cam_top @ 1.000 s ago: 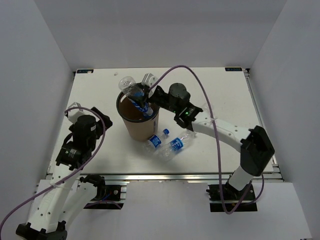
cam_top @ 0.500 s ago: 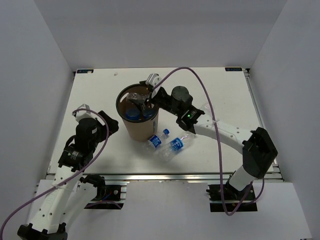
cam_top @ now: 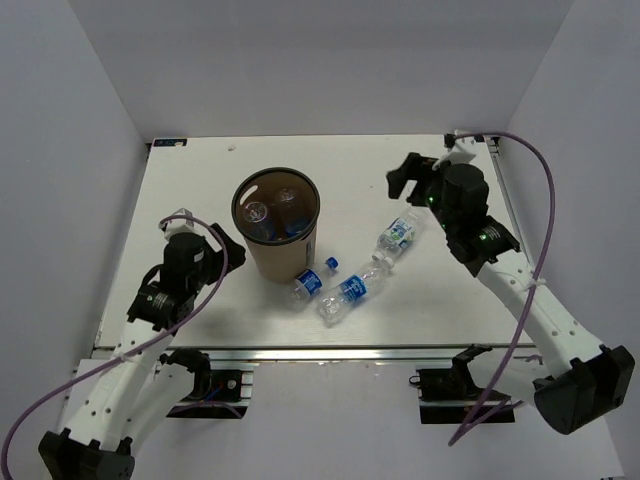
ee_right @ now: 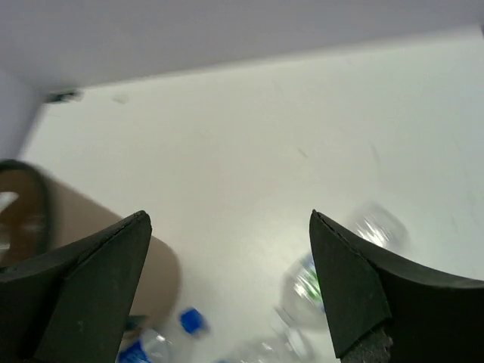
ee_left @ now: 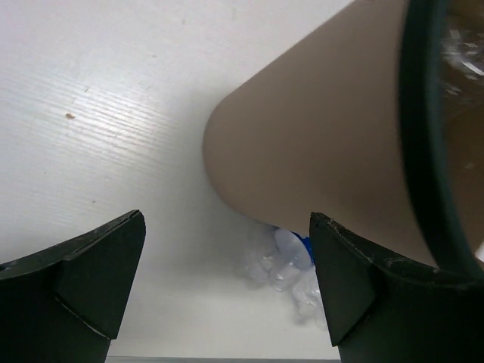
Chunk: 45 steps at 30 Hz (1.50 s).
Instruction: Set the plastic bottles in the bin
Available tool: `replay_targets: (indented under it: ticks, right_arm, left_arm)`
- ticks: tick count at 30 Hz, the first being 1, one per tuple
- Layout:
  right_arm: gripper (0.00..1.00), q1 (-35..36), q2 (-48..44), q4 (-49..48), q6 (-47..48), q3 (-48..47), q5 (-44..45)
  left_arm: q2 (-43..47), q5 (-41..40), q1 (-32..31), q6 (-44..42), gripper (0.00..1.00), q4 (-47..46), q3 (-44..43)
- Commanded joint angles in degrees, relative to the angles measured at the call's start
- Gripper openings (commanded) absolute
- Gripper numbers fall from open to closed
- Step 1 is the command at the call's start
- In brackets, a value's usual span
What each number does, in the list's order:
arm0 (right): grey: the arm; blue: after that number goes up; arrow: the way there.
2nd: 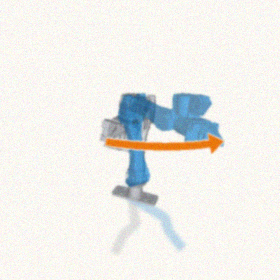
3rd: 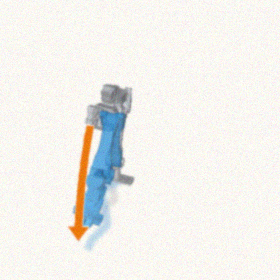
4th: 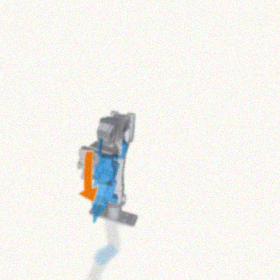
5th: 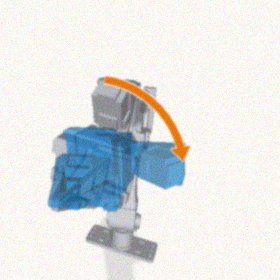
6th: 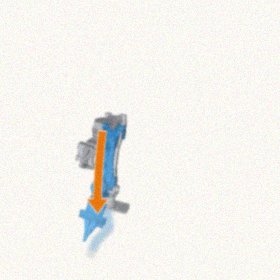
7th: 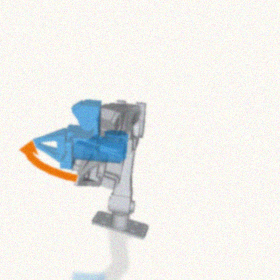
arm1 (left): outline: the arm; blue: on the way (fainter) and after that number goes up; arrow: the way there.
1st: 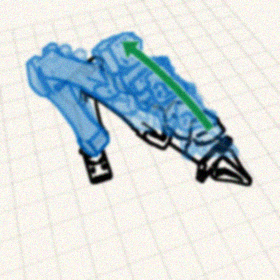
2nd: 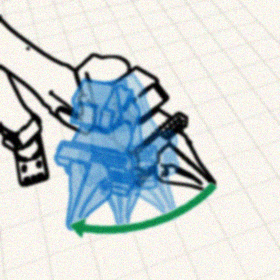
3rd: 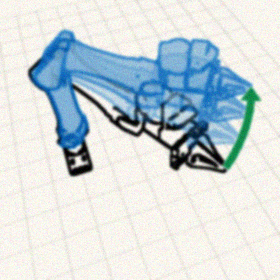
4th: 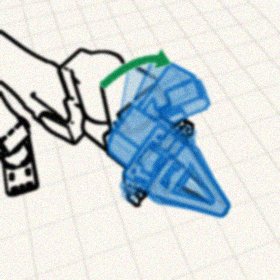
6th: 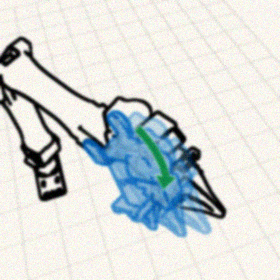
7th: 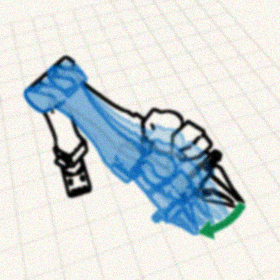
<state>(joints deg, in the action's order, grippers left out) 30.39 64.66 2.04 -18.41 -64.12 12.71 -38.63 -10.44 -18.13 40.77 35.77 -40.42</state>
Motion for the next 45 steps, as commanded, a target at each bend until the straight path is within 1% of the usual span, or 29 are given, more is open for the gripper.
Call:
replay_targets:
  ticks: [1, 2, 3, 4, 6, 7, 9, 10, 12, 13, 15, 18, 22, 27, 30, 31, 32, 33, 34, 36, 37, 38, 39, 40, 41, 42, 43, 44, 45]
  right_arm:
    - [0.89, -5.86, 1.16, 14.04, -12.25, 6.36, 2.84]
    - [0.89, -7.26, 1.69, 14.39, -12.52, 7.42, 4.24]
    - [0.89, -7.80, 2.74, 14.83, -12.70, 7.51, 4.69]
    - [0.89, -9.02, 5.36, 16.14, -13.05, 7.17, 4.87]
    - [0.89, -10.26, 8.53, 16.06, -14.01, 6.90, 4.87]
    - [0.89, -10.87, 12.03, 15.71, -15.24, 6.73, 5.56]
    - [0.89, -12.98, 15.65, 14.31, -16.65, 5.50, 5.05]
    - [0.89, -14.21, 19.41, 14.30, -18.48, 4.80, 4.87]
    - [0.89, -14.57, 22.95, 13.78, -19.72, 2.87, 5.48]
    - [0.89, -14.92, 26.27, 13.86, -21.21, 2.16, 5.48]
    - [0.89, -14.92, 29.36, 11.94, -21.92, 0.32, 4.96]
    - [0.89, -15.01, 37.78, 12.11, -23.07, -3.54, 2.50]
    - [0.89, -15.10, 41.42, 8.07, -24.91, -2.16, 1.44]
    - [0.89, -15.01, 43.18, 6.57, -25.18, -2.24, 1.62]
    - [0.75, -15.10, 41.61, 5.26, -24.13, -1.63, 2.40]
    - [0.61, -15.01, 40.73, 4.29, -23.17, -1.71, 3.54]
    - [0.57, -15.01, 39.93, 3.85, -21.77, -2.58, 4.33]
    - [0.54, -15.01, 38.01, 3.41, -17.92, -3.37, 4.95]
    - [0.49, -15.01, 36.86, 1.32, -15.01, -4.43, 3.65]
    - [0.48, -14.31, 33.43, -1.33, -7.12, -7.68, 0.66]
    - [0.44, -13.61, 31.94, -6.30, -4.46, -8.56, -2.31]
    - [0.43, -12.47, 29.06, -9.13, -1.83, -9.26, -3.21]
    - [0.42, -9.85, 27.81, -11.42, 0.81, -10.58, -4.26]
    - [0.39, -8.35, 26.49, -16.23, 5.71, -11.20, -6.80]
    - [0.39, -6.59, 24.22, -19.59, 7.93, -11.55, -7.69]
    - [0.39, -2.83, 23.32, -22.84, 11.78, -11.73, -9.27]
    - [0.39, -0.88, 22.44, -28.96, 13.48, -11.91, -10.24]
    - [0.39, 1.05, 22.44, -31.98, 14.97, -12.17, -11.38]
    - [0.40, 4.20, 22.70, -34.28, 16.29, -13.30, -15.92]
  left_arm:
    - [-3.19, -4.49, -0.15, 1.32, 0.98, 0.35, -0.61]
    - [-3.64, -6.42, -0.15, 1.59, 0.98, 2.01, -2.19]
    - [-4.08, -10.09, -0.15, 2.11, 0.98, 3.24, -2.90]
    - [-4.95, -12.22, -0.15, 3.68, 0.98, 5.60, -3.69]
    - [-5.49, -14.69, -0.24, 3.96, 0.98, 6.50, -5.10]
    - [-5.49, -14.70, -0.15, 3.88, 0.98, 6.42, -5.02]
    - [-5.05, -14.00, -0.15, 3.70, 0.98, 5.46, -4.06]
    - [-4.88, -13.74, -0.15, 3.61, 0.98, 5.10, -3.79]
    - [-4.87, -13.38, -0.06, 3.52, 0.98, 4.75, -3.70]
    - [-4.96, -13.38, -0.06, 3.35, 0.98, 4.84, -3.70]
    - [-4.96, -13.47, -0.15, 3.08, 0.98, 5.01, -3.87]
    - [-4.79, -13.56, -0.06, 3.08, 0.98, 4.84, -3.79]
    - [-4.00, -13.38, -0.06, 3.00, 0.98, 5.10, -3.08]
    - [-3.03, -13.29, -0.15, 3.08, 0.98, 5.10, -2.73]
    - [-2.77, -13.47, -0.15, 3.17, 0.98, 5.10, -2.82]
    - [-2.59, -13.56, -0.15, 3.17, 0.98, 5.45, -2.90]
    - [-2.50, -13.73, -0.15, 3.17, 0.98, 5.63, -2.91]
    - [-2.41, -13.91, -0.15, 3.17, 0.98, 5.63, -2.91]
    - [-2.06, -13.91, -0.15, 3.17, 0.98, 5.63, -2.91]
    - [-1.89, -13.65, -0.15, 3.17, 0.98, 5.37, -2.90]
    - [-1.71, -13.73, -0.06, 3.17, 0.98, 5.19, -2.91]
    - [-1.71, -13.73, -0.15, 3.26, 0.98, 5.19, -2.91]
    - [-1.71, -13.82, -0.06, 3.17, 0.98, 5.19, -2.99]
    - [-1.71, -13.91, -0.15, 3.26, 0.98, 5.10, -2.99]
    - [-1.71, -13.91, -0.15, 3.35, 0.98, 5.10, -2.91]
    - [-1.62, -14.00, -0.06, 3.26, 0.98, 5.19, -2.91]
    - [-1.71, -14.08, -0.15, 3.35, 0.98, 5.28, -2.91]
    - [-1.71, -14.08, -0.06, 3.35, 0.98, 5.36, -2.91]
    - [-1.71, -14.08, -0.15, 3.35, 0.98, 5.45, -2.99]
